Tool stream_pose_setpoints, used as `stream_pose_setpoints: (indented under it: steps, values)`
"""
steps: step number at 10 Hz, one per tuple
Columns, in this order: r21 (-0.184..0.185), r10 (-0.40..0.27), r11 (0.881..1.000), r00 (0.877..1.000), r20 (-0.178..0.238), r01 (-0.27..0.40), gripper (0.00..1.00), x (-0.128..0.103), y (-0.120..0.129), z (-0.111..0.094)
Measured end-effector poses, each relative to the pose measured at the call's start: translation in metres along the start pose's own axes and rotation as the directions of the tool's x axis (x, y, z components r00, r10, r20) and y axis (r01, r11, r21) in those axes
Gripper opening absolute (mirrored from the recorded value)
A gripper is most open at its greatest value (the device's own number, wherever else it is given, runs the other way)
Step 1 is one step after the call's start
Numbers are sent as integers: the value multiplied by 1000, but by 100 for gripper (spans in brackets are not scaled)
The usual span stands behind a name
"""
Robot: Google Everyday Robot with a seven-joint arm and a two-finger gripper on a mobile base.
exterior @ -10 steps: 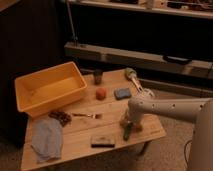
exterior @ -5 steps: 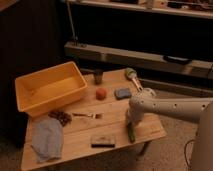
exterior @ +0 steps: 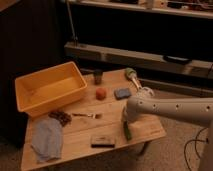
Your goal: Place pepper in metal cup
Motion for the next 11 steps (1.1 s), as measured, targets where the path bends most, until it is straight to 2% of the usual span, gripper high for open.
stream_pose_setpoints:
  steps: [1,2,4,5,6,7,9,10,11]
  values:
    - [-28,-39,999,999,28,40,0,0,20,-26]
    - [-39,-66,997,997,49,68,0,0,33,-44]
    - [-43,-159,986,983,91,163,0,-4,85,-92]
    - [-56,-181,981,978,100,187,0,-6,107,-110]
    - [-61,-198,977,974,114,206,0,-12,123,-122]
    - [-71,-227,969,965,135,238,0,-21,150,-132]
    - [-79,-269,953,939,215,291,0,-49,184,-133]
    - [-100,-264,950,931,253,297,0,-66,189,-132]
    - [-154,-246,941,923,297,301,0,-89,192,-131]
